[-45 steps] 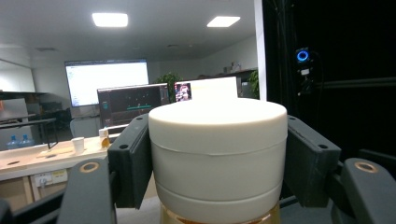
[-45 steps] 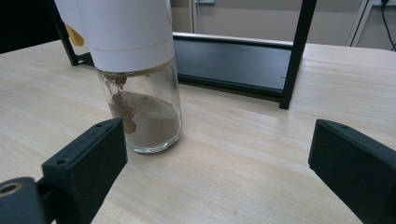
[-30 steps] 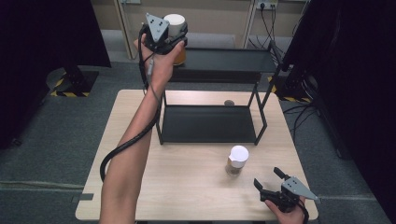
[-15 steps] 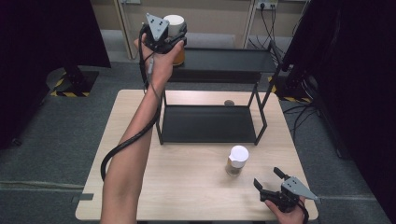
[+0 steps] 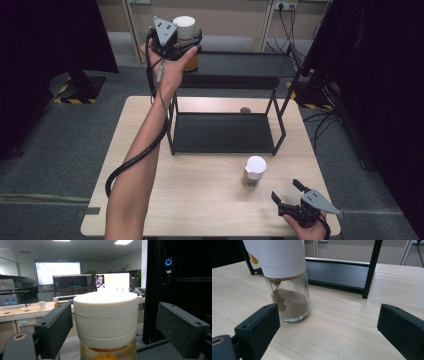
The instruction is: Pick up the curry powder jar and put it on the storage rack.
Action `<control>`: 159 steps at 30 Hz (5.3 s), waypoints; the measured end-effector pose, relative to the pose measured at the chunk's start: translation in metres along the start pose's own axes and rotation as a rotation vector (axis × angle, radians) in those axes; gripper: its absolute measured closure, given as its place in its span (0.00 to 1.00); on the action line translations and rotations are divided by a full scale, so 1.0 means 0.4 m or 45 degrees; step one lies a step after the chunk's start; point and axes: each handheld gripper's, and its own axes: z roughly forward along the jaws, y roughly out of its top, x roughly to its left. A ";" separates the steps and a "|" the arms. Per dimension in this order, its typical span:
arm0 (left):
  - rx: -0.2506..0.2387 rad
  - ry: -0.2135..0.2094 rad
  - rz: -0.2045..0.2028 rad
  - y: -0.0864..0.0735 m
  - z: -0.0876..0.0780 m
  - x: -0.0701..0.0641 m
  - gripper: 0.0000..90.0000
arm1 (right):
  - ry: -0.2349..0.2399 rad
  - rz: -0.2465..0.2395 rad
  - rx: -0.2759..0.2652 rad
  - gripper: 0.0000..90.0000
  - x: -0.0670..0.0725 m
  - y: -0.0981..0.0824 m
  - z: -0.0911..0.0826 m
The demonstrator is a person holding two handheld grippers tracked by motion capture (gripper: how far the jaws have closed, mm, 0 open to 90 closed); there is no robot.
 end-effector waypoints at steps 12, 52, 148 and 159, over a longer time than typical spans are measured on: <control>-0.008 0.020 -0.015 -0.018 -0.059 -0.019 0.15 | 0.004 0.000 0.000 0.05 -0.002 0.000 0.000; 0.025 -0.081 -0.037 -0.180 -0.216 -0.023 0.15 | -0.002 -0.008 0.005 0.05 0.003 0.002 0.001; 0.304 -0.167 0.122 -0.567 -0.531 0.049 0.14 | -0.008 -0.014 0.004 0.05 0.006 0.002 0.001; 0.349 -0.167 0.123 -0.596 -0.545 0.050 0.13 | -0.007 -0.017 0.003 0.05 0.006 0.001 0.001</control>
